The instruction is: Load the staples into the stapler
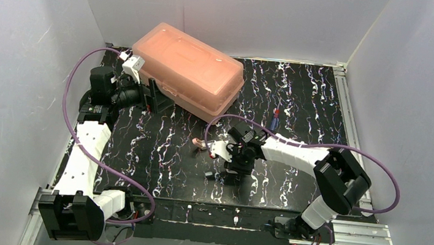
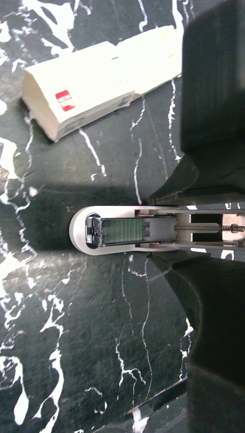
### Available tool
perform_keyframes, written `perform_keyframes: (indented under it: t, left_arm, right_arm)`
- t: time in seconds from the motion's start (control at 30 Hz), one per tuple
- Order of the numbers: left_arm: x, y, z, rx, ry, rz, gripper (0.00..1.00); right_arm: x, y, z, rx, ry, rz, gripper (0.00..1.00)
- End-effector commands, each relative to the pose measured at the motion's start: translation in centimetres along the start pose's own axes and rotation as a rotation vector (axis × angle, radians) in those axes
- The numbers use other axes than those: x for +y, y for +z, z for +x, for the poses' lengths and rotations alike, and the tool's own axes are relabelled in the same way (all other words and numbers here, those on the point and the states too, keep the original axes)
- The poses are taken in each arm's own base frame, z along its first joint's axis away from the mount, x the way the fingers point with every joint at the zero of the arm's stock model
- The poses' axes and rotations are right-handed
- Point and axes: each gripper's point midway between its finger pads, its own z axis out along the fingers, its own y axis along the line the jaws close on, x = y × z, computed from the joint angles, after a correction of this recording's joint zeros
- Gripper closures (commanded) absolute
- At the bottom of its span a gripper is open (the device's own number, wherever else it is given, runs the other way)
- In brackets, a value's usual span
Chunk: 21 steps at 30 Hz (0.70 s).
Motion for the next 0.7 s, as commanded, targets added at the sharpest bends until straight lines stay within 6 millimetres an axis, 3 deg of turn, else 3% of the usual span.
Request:
perform_keyframes:
  t: [0.0, 0.3, 0.67]
  left_arm:
    - [-0.4, -0.5, 0.3, 0.002, 0.042, 0.013, 0.02]
    - [-0.5, -0.5, 0.8, 0.01, 0.077, 0.029, 0.02]
    - [-0.3, -0.6, 1.8, 0.024, 0.11, 0.033, 0.01]
  right_arm:
    - [-1.6, -2.1, 1.3, -0.006, 0.023, 0.072, 0.68]
    - [-3.2, -2.8, 5.4, 0.059, 0.018, 0.051, 0.67]
    - [-3.9, -1.9, 6.9, 0.072, 0.004, -0.01, 0.61]
